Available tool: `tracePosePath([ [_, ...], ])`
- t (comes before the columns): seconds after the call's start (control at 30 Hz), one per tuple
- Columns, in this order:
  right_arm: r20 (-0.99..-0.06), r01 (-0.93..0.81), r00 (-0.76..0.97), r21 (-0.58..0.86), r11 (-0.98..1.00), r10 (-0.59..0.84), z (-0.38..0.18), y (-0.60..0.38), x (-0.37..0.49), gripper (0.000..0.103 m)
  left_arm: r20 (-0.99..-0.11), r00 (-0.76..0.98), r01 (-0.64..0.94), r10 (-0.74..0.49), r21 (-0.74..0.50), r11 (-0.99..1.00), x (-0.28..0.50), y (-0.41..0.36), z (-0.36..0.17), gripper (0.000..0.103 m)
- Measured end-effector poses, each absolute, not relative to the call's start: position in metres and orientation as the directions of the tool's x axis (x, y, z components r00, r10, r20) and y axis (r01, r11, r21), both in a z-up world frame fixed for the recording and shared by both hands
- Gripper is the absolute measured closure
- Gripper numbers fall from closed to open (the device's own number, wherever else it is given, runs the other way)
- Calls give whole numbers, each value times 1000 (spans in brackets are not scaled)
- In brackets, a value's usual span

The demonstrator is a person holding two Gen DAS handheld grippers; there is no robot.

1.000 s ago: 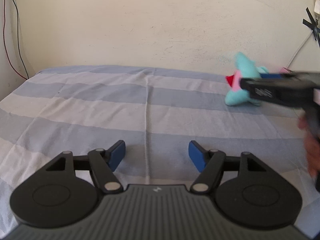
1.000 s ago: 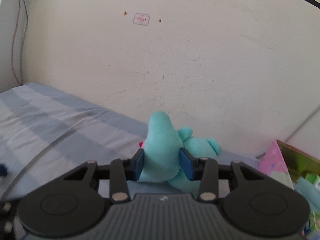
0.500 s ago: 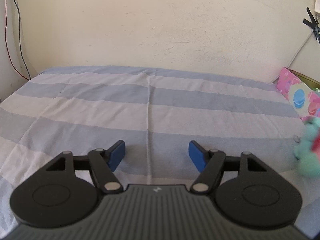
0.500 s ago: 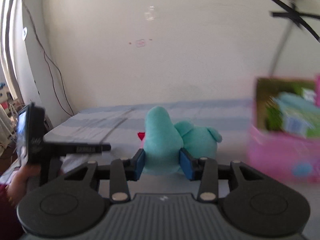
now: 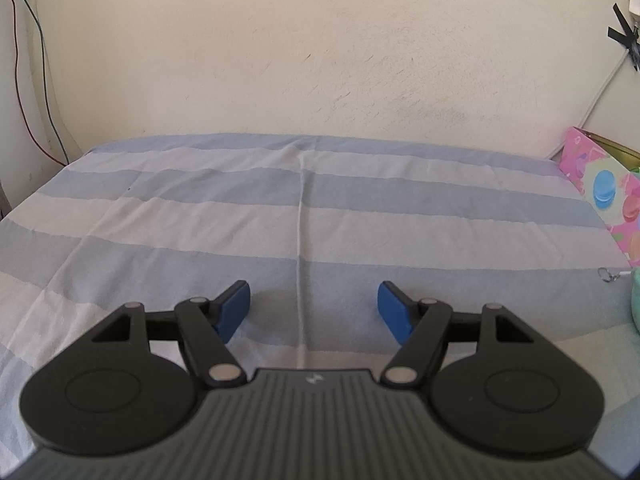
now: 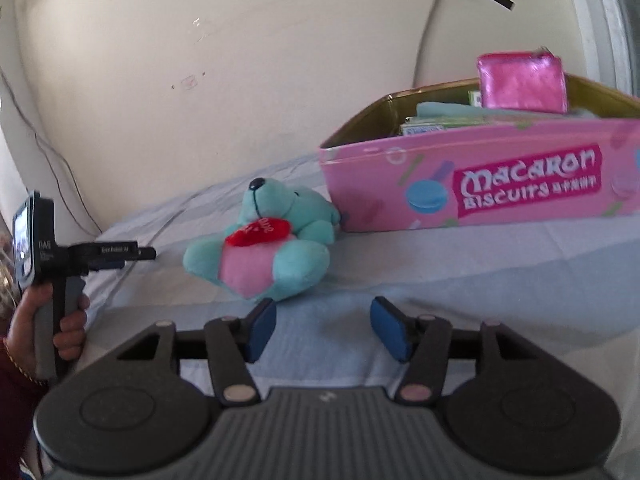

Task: Organize objects
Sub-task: 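Set the bear upright on the bed and open the right gripper, then move the left gripper to the seated teddy bear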

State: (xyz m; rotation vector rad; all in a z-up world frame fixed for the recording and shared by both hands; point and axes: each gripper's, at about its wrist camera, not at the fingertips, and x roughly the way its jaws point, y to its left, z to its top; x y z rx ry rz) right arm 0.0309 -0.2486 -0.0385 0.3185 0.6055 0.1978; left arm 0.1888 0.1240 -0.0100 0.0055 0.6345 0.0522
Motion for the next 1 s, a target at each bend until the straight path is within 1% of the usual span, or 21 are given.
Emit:
tracePosePath([
  [0.13, -502, -112, 816, 350, 930, 287, -38, -249, 24, 43, -601, 798, -35, 45, 28, 999, 189, 123, -10, 29],
  [0.27, -467, -146, 830, 348, 926, 306, -36, -248, 16, 42, -611, 790, -42, 49, 26, 999, 188, 119, -9, 29],
  [0.37, -445, -172, 834, 351, 920, 326, -35, -248, 13, 40, -607, 790, 47, -87, -82, 996, 182, 103, -3, 26],
  [0.5, -466, -167, 821, 358, 918, 331, -35, -247, 18, 36, -572, 740, 252, -353, -250, 935, 175, 63, 11, 26],
  [0.57, -485, -160, 805, 378, 912, 342, -36, -251, 24, 35, -541, 714, 344, -445, -283, 895, 168, 41, 21, 24],
  [0.67, -508, -161, 774, 421, 893, 379, -38, -258, 34, 34, -516, 666, 440, -539, -312, 842, 153, 18, 32, 24],
  [0.83, -509, -230, 766, 353, 907, 393, -31, -255, 47, 31, -528, 612, 513, -589, -302, 804, 133, -6, 30, 24],
  [0.97, -504, -280, 755, 331, 901, 420, -28, -245, 68, 29, -574, 595, 511, -563, -270, 816, 141, -16, 17, 25],
  [1.0, -513, -295, 740, 334, 895, 435, -29, -242, 74, 29, -588, 587, 496, -557, -283, 821, 147, -16, 11, 25],
])
